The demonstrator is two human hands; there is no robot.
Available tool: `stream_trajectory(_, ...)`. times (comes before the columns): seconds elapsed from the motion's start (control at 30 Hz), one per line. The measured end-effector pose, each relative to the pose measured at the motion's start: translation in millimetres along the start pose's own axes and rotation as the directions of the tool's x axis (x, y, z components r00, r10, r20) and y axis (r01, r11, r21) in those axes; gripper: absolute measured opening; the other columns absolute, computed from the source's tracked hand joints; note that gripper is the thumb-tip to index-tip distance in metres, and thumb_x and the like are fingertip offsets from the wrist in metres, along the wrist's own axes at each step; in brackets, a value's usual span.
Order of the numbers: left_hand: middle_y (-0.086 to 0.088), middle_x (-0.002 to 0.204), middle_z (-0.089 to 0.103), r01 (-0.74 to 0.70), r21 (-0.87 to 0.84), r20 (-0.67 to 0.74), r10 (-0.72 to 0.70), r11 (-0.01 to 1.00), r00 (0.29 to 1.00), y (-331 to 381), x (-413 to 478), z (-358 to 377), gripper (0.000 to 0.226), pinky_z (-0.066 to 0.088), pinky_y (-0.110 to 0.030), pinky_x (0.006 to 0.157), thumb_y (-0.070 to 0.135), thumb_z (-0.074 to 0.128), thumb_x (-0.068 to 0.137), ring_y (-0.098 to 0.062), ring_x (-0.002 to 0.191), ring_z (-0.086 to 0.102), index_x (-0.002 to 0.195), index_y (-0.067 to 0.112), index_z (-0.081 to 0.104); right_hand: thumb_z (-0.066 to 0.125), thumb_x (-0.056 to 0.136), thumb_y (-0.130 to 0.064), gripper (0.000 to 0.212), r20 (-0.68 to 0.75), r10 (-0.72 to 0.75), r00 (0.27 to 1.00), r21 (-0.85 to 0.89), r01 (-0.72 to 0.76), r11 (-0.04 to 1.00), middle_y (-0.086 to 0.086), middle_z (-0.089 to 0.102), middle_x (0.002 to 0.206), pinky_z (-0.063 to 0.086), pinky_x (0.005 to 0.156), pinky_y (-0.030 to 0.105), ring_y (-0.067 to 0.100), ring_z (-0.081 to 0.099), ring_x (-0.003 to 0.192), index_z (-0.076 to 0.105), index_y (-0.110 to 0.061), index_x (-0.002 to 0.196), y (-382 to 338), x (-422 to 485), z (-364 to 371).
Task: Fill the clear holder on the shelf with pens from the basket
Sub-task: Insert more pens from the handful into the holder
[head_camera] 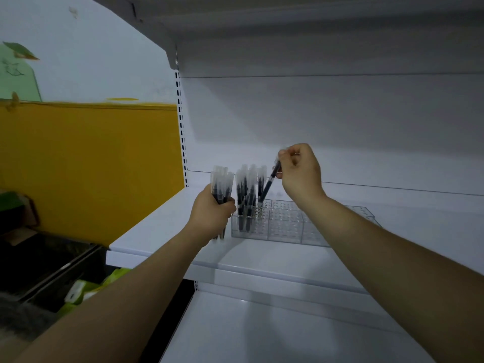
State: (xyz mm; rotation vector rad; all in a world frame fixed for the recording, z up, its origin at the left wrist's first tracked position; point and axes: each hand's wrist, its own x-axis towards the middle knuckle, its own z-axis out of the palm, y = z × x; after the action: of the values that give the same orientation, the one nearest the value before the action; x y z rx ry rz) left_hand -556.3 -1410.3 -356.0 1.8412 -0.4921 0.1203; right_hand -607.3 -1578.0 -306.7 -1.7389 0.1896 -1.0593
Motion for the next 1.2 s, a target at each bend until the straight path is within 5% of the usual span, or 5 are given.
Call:
stream_trajectory(0.17, -0.006, 0.093, 0.064, -0.006, -0.032, 0.038, 0.008, 0.999, 0.999, -3, 0, -1, 0.024, 0.053, -0.028, 0.068, 0.006, 0.063, 0.086, -0.022, 0.084, 0.065, 0.107, 0.012, 0.055, 0.049, 0.099, -0.028, 0.013, 0.038, -0.011, 0.999, -0.096, 0.014, 0.995, 0.002, 0.062, 0.084, 0.055, 0.079, 0.051, 0.028, 0.064, 0.086, 0.046, -0.023, 0.088, 10, -3, 5)
stream_trajectory(0.43, -0.001, 0.093, 0.069, -0.034, -0.067, 0.062, 0.038, 0.997, 0.997, -4, 0, -4, 0.022, 0.056, -0.034, 0.078, 0.008, 0.063, 0.087, -0.021, 0.087, 0.067, 0.092, 0.028, 0.056, 0.048, 0.099, -0.029, 0.012, 0.131, -0.058, 0.990, -0.174, 0.081, 0.981, -0.005, 0.057, 0.085, 0.056, 0.080, 0.047, 0.025, 0.063, 0.084, 0.047, -0.018, 0.098, 7, -5, 13)
stream_trajectory(0.63, -0.006, 0.078, 0.061, -0.005, -0.007, 0.061, 0.006, 1.000, 0.998, -7, 2, -6, 0.016, 0.050, -0.024, 0.059, 0.003, 0.061, 0.086, -0.024, 0.075, 0.063, 0.094, 0.015, 0.056, 0.046, 0.100, -0.025, 0.014, 0.248, -0.017, 0.969, -0.324, 0.099, 0.941, 0.004, 0.060, 0.100, 0.048, 0.067, 0.027, 0.019, 0.058, 0.083, 0.048, -0.015, 0.110, 22, -14, 21)
stream_trajectory(0.93, 0.000, 0.077, 0.065, -0.032, -0.016, 0.078, 0.034, 0.999, 0.996, -2, 1, -6, 0.017, 0.050, -0.026, 0.065, 0.005, 0.069, 0.081, -0.020, 0.076, 0.064, 0.093, 0.014, 0.061, 0.046, 0.099, -0.022, 0.012, 0.300, 0.060, 0.952, -0.510, 0.107, 0.854, 0.005, 0.058, 0.080, 0.044, 0.062, 0.034, 0.022, 0.053, 0.069, 0.048, -0.012, 0.102, 27, -13, 26)
stream_trajectory(1.2, -0.003, 0.084, 0.069, -0.080, -0.037, 0.082, 0.083, 0.996, 0.993, 9, 0, -2, 0.024, 0.057, -0.039, 0.078, 0.002, 0.067, 0.080, -0.024, 0.082, 0.067, 0.099, 0.016, 0.064, 0.051, 0.097, -0.027, 0.024, 0.290, -0.095, 0.952, -0.225, 0.165, 0.960, 0.003, 0.060, 0.085, 0.046, 0.072, 0.026, 0.015, 0.054, 0.078, 0.065, -0.008, 0.097, 3, -36, 17)
